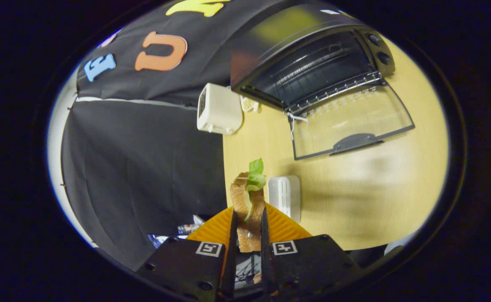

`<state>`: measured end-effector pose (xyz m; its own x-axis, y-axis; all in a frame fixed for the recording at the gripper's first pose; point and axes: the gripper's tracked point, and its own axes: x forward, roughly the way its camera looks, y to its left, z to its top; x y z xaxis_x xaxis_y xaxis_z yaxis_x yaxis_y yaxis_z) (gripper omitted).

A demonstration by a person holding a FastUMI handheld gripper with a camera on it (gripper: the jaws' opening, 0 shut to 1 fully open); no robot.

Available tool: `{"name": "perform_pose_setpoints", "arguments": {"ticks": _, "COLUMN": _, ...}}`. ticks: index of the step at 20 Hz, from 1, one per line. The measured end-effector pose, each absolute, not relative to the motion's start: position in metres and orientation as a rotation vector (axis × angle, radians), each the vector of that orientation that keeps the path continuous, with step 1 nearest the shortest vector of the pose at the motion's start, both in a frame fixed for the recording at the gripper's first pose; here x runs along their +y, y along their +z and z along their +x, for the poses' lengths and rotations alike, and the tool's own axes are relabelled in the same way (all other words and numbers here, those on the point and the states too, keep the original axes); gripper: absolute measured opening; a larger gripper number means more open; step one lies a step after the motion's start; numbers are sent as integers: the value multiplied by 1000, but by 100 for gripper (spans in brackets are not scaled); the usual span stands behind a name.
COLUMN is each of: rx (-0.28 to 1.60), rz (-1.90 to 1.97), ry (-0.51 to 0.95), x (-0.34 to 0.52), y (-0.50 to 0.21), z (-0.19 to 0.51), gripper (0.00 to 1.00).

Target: Open the toaster oven, put the food inside, and close the toaster oven door.

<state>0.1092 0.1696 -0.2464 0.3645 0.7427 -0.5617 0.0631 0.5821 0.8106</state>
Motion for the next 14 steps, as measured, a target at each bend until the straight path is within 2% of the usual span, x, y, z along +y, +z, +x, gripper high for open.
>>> {"name": "perform_pose_setpoints", "arguments": {"ticks": 14, "rx": 560, "rz": 1406, "ry": 207, "x": 61, "y": -279, "z": 254, "gripper": 30}}
